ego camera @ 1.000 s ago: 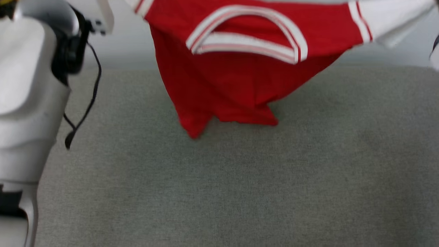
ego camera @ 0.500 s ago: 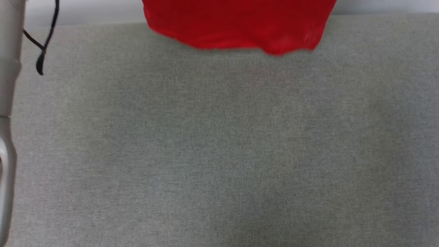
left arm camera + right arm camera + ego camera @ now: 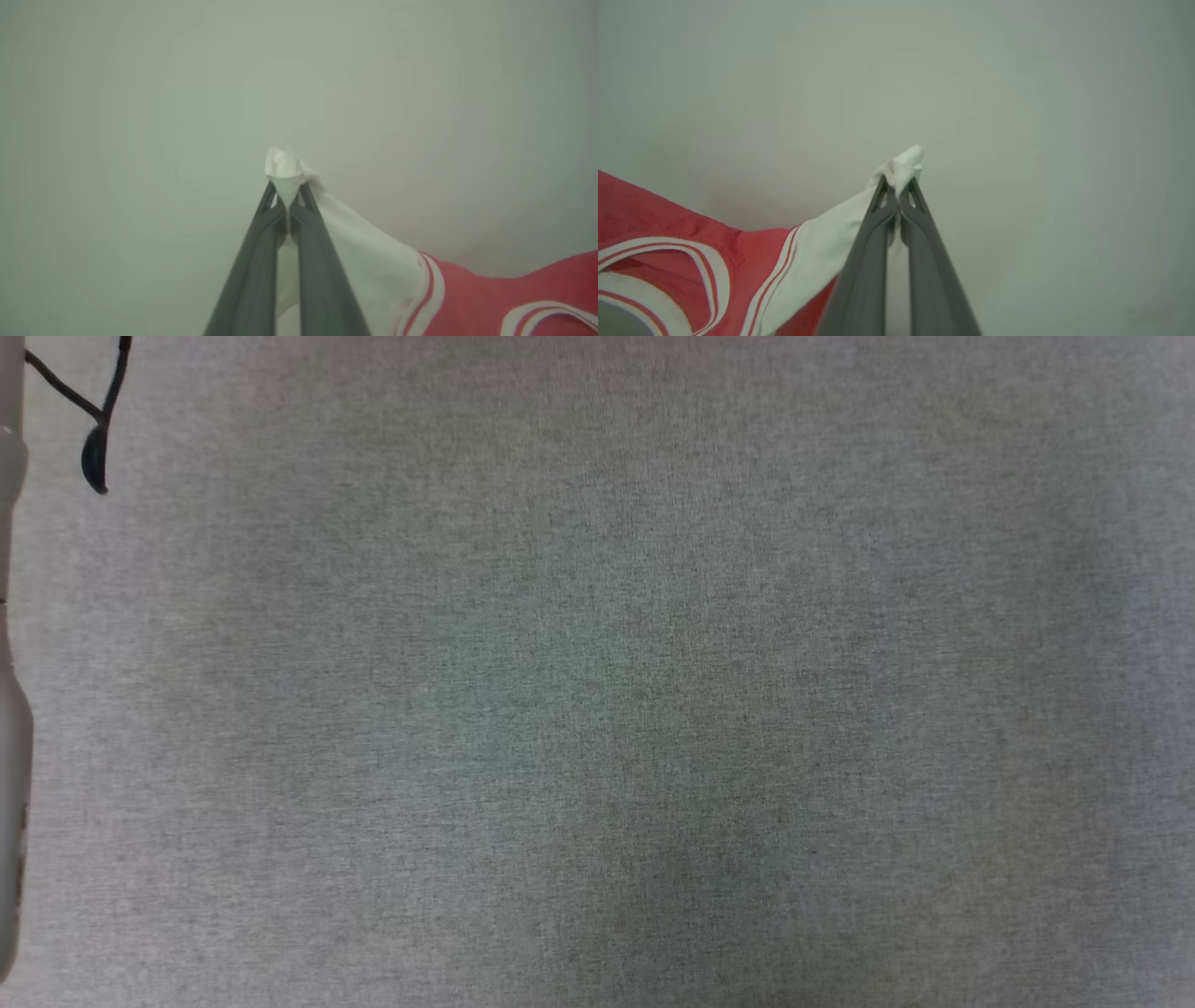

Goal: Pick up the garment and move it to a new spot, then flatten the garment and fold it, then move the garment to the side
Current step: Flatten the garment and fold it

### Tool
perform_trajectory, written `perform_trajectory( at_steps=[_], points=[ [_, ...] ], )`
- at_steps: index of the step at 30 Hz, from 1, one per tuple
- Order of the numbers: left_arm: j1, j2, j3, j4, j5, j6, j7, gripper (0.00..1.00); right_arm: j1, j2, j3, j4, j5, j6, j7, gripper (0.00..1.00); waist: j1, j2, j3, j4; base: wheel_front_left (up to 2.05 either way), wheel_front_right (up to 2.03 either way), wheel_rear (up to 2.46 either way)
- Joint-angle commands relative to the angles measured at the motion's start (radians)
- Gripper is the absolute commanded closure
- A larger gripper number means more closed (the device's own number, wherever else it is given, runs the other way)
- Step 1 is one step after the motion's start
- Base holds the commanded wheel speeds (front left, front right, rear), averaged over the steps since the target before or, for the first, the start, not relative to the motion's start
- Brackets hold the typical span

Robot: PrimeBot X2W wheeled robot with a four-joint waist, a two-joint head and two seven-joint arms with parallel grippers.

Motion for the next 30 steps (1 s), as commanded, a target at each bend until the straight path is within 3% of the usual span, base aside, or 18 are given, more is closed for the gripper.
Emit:
perform_trajectory(
  at_steps=[1,10,17,24,30],
  points=[
    [0.002,-0.007,0.002,0.012,-0.005,-0.004,-0.006,1.00,-0.014,0.006,0.009,0.021,0.004,0.000,-0.008,1.00,-0.0002,-0.0001,0.016,-0.004,0.00,0.00,0.00],
    [0.035,-0.046,0.001,0.132,-0.029,-0.043,-0.012,1.00,-0.017,0.038,0.078,0.209,0.066,0.000,-0.068,1.00,-0.0002,-0.0001,0.042,0.000,0.00,0.00,0.00],
    [0.137,-0.080,0.012,0.181,-0.046,-0.077,-0.016,1.00,0.077,0.019,0.134,0.304,0.128,-0.001,-0.110,1.00,-0.0002,-0.0001,-0.034,0.022,0.00,0.00,0.00],
    [0.363,-0.098,0.059,0.102,-0.065,-0.105,-0.016,1.00,0.284,-0.026,0.221,0.291,0.226,0.000,-0.125,1.00,-0.0002,-0.0001,-0.167,0.046,0.00,0.00,0.00],
    [0.641,-0.071,0.127,-0.025,-0.045,-0.104,-0.015,1.00,0.533,-0.080,0.282,0.209,0.316,-0.001,-0.134,1.00,-0.0002,-0.0001,-0.283,0.052,0.00,0.00,0.00]
  ],
)
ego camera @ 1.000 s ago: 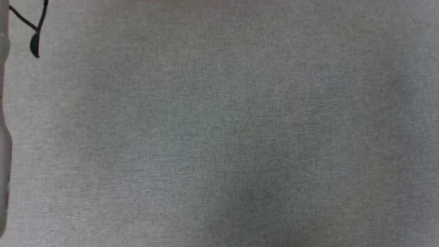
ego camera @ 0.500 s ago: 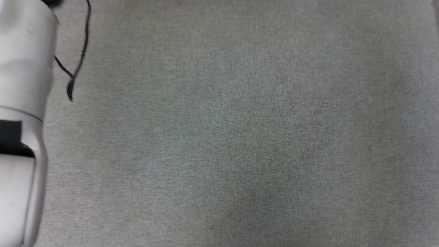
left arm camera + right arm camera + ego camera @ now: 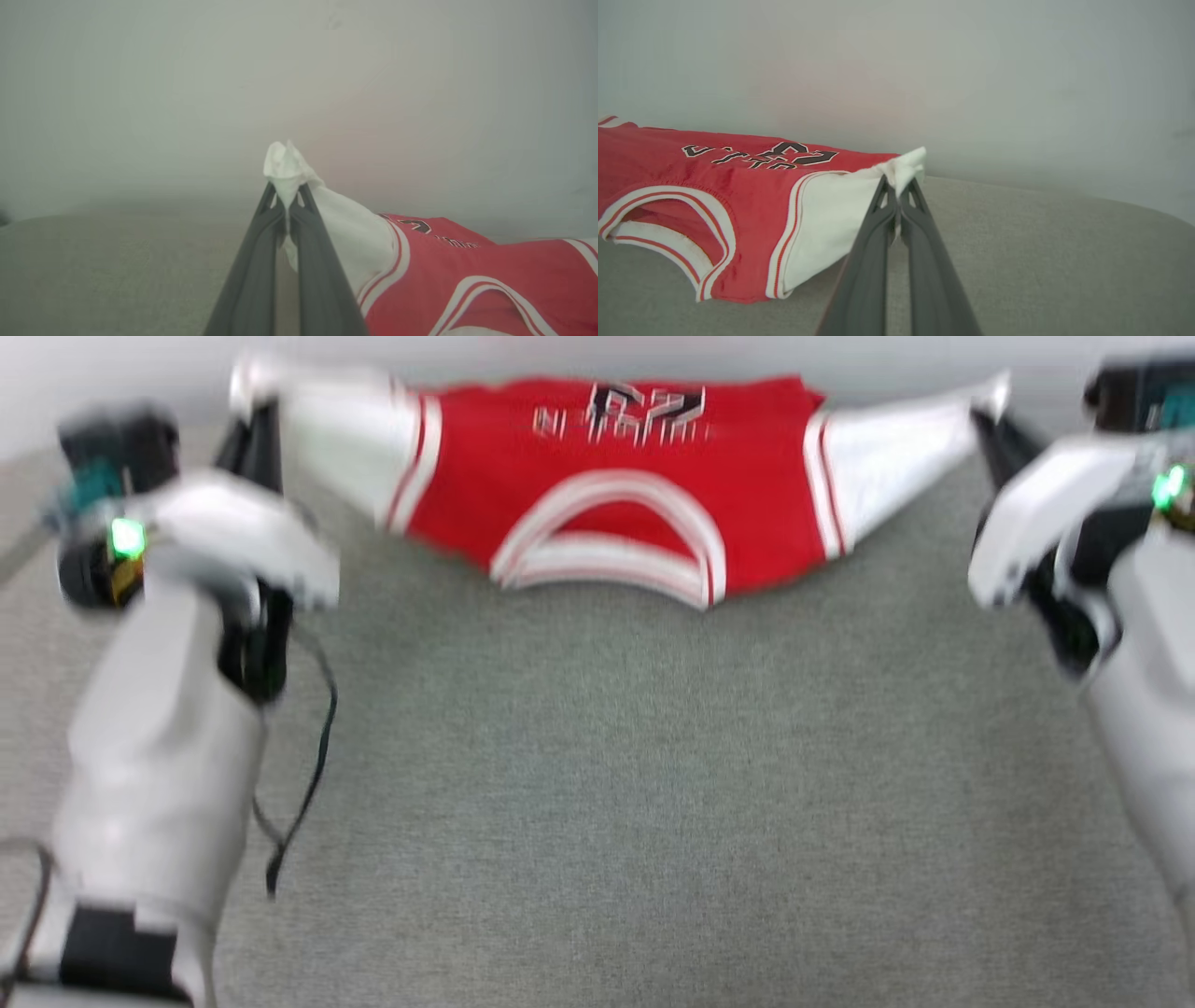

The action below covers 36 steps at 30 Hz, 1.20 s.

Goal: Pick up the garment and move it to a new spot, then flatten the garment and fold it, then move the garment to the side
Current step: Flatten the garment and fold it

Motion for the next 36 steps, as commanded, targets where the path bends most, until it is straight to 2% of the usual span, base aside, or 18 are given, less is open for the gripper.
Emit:
perform_trajectory(
  at_steps=[1,6,10,17,23,28,36],
  points=[
    [0.055,0.009,0.012,-0.029,0.009,0.008,-0.002,1.00,0.060,-0.017,0.008,-0.023,0.016,0.000,-0.003,1.00,0.0000,-0.0001,-0.073,0.007,0.00,0.00,0.00],
    [0.272,0.031,0.047,-0.127,0.023,0.017,-0.002,1.00,0.271,-0.054,0.017,-0.133,0.054,0.000,-0.001,1.00,0.0000,-0.0001,-0.154,0.004,0.00,0.00,0.00],
    [0.440,0.044,0.064,-0.227,0.030,0.041,-0.002,1.00,0.448,-0.084,-0.005,-0.246,0.054,0.000,0.025,1.00,0.0000,-0.0001,-0.211,0.004,0.00,0.00,0.00],
    [0.742,0.101,0.069,-0.439,0.029,0.121,0.049,1.00,0.775,-0.110,-0.140,-0.502,-0.016,-0.001,0.147,1.00,0.0000,-0.0001,-0.275,-0.004,0.00,0.00,0.00],
    [1.001,0.124,0.091,-0.647,-0.003,0.219,0.136,1.00,1.080,-0.034,-0.317,-0.770,-0.111,-0.001,0.317,1.00,0.0000,-0.0001,-0.313,0.001,0.00,0.00,0.00],
    [1.179,0.132,0.106,-0.780,-0.014,0.301,0.184,1.00,1.293,0.067,-0.418,-0.962,-0.178,-0.001,0.467,1.00,0.0000,-0.0001,-0.322,0.004,0.00,0.00,0.00],
    [1.299,0.121,0.105,-0.880,-0.024,0.355,0.205,1.00,1.443,0.161,-0.468,-1.072,-0.236,-0.001,0.575,1.00,0.0000,-0.0001,-0.319,0.019,0.00,0.00,0.00]
  ],
)
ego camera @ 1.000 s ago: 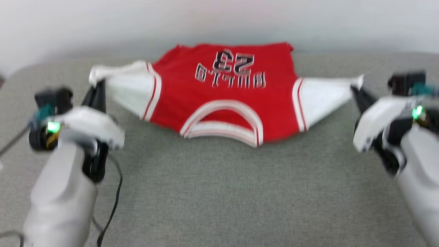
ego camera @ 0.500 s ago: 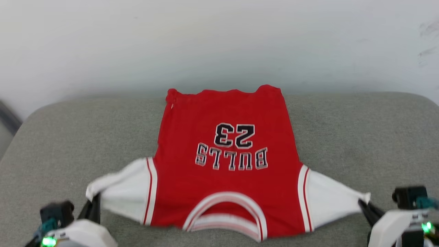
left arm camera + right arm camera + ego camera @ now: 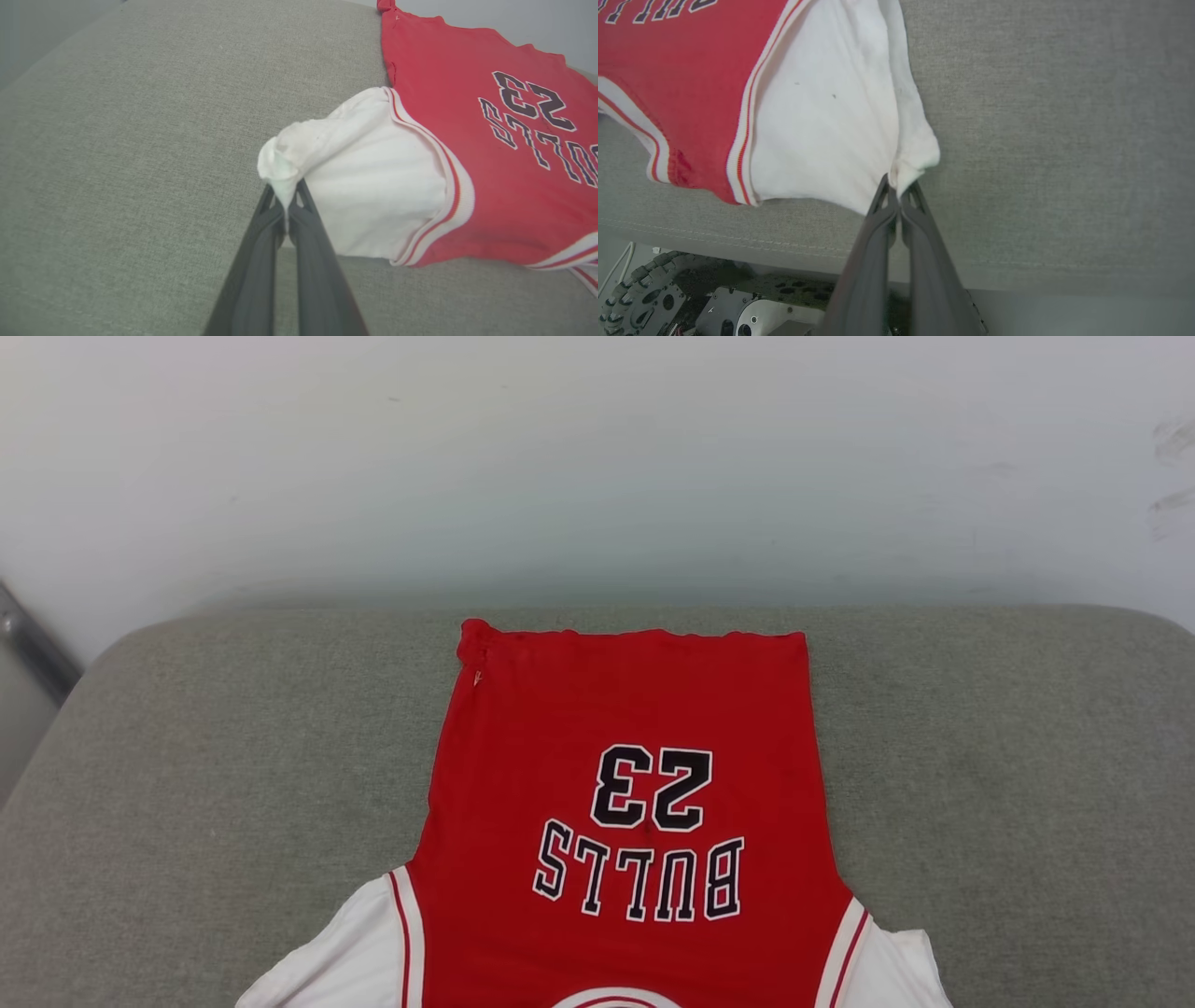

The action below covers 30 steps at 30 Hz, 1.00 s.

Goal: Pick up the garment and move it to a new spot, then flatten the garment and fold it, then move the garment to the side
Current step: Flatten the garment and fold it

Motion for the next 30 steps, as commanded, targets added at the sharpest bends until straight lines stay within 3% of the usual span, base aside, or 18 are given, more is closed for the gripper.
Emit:
perform_trajectory(
  at_steps=[1,2,3,4,5,7,9,15,22,30],
  points=[
    [0.005,0.002,-0.001,-0.007,0.003,0.004,-0.001,1.00,0.005,-0.001,-0.002,-0.010,-0.009,-0.001,0.001,1.00,0.0002,0.0000,0.003,0.003,0.00,0.00,0.00],
    [0.003,-0.002,-0.005,-0.016,0.004,0.005,-0.001,1.00,0.007,0.005,-0.006,-0.014,-0.012,-0.001,0.001,0.95,0.0002,0.0000,0.006,0.006,0.00,0.00,0.00],
    [-0.002,-0.002,-0.009,-0.024,0.010,0.005,-0.004,1.00,0.004,0.011,-0.009,-0.016,-0.011,-0.001,-0.001,0.67,0.0002,0.0000,0.008,0.009,0.00,0.00,0.00],
    [-0.010,-0.003,-0.011,-0.031,0.010,0.004,-0.006,1.00,-0.004,0.012,-0.008,-0.021,-0.014,-0.001,-0.006,0.20,0.0002,0.0000,0.011,0.012,0.00,0.00,0.00],
    [-0.018,-0.005,-0.015,-0.038,0.012,0.002,-0.008,1.00,-0.014,0.012,-0.007,-0.026,-0.012,0.000,-0.015,0.00,0.0002,0.0000,0.014,0.016,0.00,0.00,0.00],
    [-0.033,-0.008,-0.021,-0.049,0.018,-0.001,-0.011,1.00,-0.041,0.013,-0.017,-0.038,-0.006,0.000,-0.042,0.00,0.0002,0.0000,0.020,0.023,0.00,0.00,0.00],
    [-0.090,-0.014,-0.047,-0.086,0.040,-0.004,-0.006,1.00,-0.152,0.018,-0.097,-0.017,0.035,0.000,-0.127,0.00,0.0002,0.0000,0.055,0.059,0.00,0.00,0.00],
    [-0.160,-0.027,-0.067,-0.139,0.064,-0.003,-0.019,1.00,-0.398,-0.033,-0.166,0.087,0.071,0.000,-0.150,0.00,0.0002,0.0000,0.154,0.104,0.00,0.00,0.00],
    [-0.264,-0.065,-0.097,-0.155,0.080,-0.028,-0.062,1.00,-0.776,-0.149,-0.155,0.340,0.136,0.000,-0.046,0.00,0.0002,0.0000,0.283,0.180,0.00,0.00,0.00],
    [-0.361,-0.099,-0.137,-0.170,0.101,-0.062,-0.103,1.00,-1.132,-0.231,-0.111,0.566,0.126,0.000,0.188,0.00,0.0002,0.0000,0.427,0.260,0.00,0.00,0.00]
  ],
)
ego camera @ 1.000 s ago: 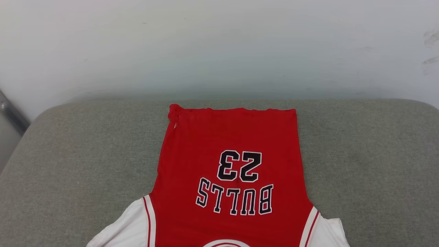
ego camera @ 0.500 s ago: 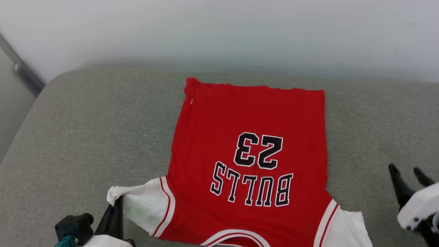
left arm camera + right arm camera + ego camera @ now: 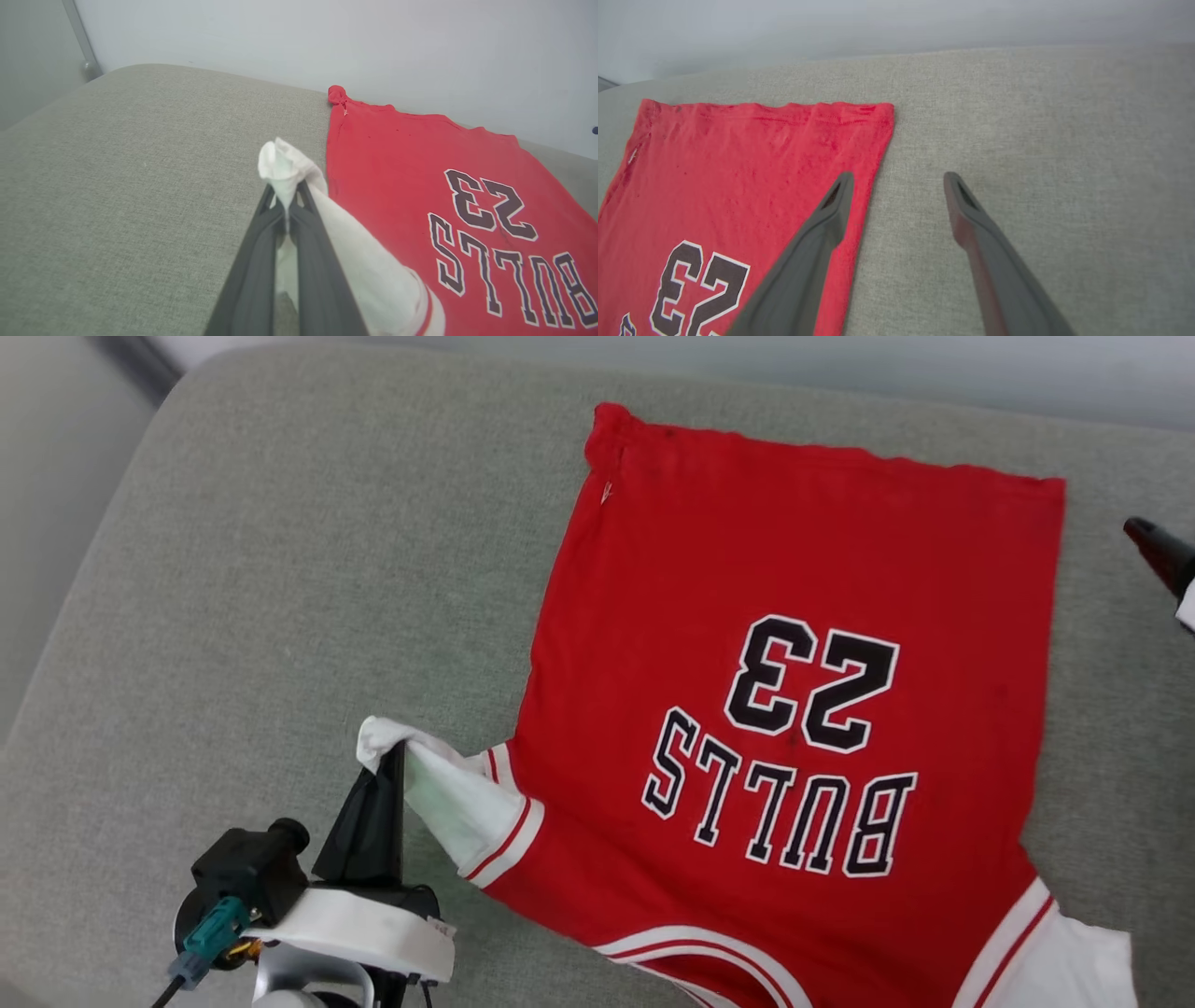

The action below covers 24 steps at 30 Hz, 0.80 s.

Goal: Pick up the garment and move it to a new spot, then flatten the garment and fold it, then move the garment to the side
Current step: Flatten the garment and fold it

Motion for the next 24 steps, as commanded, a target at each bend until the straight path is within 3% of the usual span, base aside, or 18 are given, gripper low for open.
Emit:
perform_trajectory(
  at_steps=[1,8,16,18,19,24],
  points=[
    [-0.021,-0.004,-0.004,-0.006,0.008,-0.003,-0.009,1.00,-0.041,-0.003,0.005,0.020,-0.006,0.000,0.025,0.00,-0.0003,-0.0001,0.073,0.055,0.00,0.00,0.00],
    [-0.077,-0.018,-0.021,-0.011,0.016,-0.021,-0.029,1.00,-0.212,0.018,-0.027,0.138,-0.080,0.000,0.176,0.00,-0.0003,-0.0001,0.160,0.092,0.00,0.00,0.00],
    [-0.099,-0.026,-0.031,0.010,0.015,-0.031,-0.043,1.00,-0.212,0.075,-0.056,0.262,-0.135,0.000,0.272,0.00,-0.0003,-0.0001,0.189,0.099,0.00,0.00,0.00],
    [-0.101,-0.026,-0.033,0.015,0.015,-0.031,-0.044,1.00,-0.205,0.082,-0.060,0.274,-0.146,0.000,0.286,0.71,-0.0003,-0.0001,0.186,0.099,0.00,0.00,0.00],
    [-0.101,-0.027,-0.034,0.018,0.014,-0.032,-0.043,1.00,-0.205,0.083,-0.066,0.278,-0.150,0.000,0.289,1.00,-0.0003,-0.0001,0.184,0.099,0.00,0.00,0.00],
    [-0.104,-0.028,-0.038,0.036,0.008,-0.035,-0.042,1.00,-0.222,0.061,-0.055,0.242,-0.149,0.000,0.234,1.00,-0.0003,-0.0001,0.160,0.097,0.00,0.00,0.00]
  ],
)
